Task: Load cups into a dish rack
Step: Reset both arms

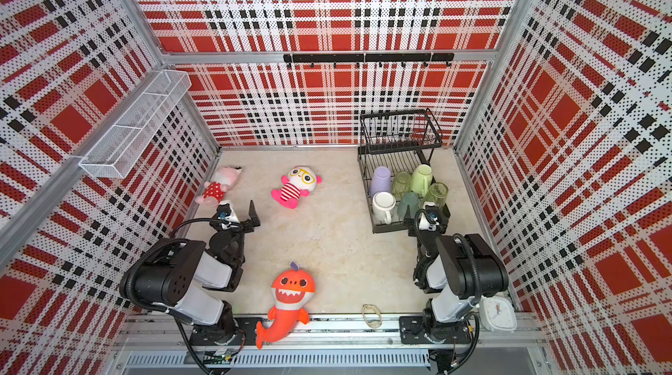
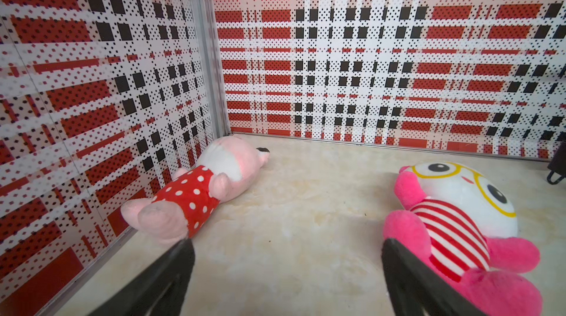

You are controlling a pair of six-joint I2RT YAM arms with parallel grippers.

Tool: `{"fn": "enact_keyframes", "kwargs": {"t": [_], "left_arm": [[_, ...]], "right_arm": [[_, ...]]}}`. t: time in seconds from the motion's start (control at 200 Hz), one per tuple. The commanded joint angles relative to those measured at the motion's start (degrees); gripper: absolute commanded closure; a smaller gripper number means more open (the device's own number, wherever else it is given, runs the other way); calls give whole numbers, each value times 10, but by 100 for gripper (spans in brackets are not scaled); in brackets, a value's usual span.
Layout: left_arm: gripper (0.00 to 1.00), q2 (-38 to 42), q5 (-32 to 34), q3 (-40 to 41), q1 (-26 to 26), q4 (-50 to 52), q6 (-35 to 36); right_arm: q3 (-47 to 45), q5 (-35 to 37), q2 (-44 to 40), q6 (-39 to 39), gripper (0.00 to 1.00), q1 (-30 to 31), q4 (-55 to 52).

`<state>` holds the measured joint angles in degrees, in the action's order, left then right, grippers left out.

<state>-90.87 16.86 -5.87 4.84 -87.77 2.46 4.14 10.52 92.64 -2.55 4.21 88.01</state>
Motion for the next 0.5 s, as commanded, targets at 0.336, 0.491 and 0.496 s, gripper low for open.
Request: {"fn": "enact_keyframes", "kwargs": {"t": [0.336,0.491,0.496], "left_arm": [[2,-1,0,-7,-4,-42,-1],[2,0,0,-6,-3,-42,-1],[2,0,0,-6,-4,-42,-1]], "right_arm": [[1,7,4,4,0,-4,59],[1,8,4,4,0,-4,59],[1,8,4,4,0,-4,59]]}}
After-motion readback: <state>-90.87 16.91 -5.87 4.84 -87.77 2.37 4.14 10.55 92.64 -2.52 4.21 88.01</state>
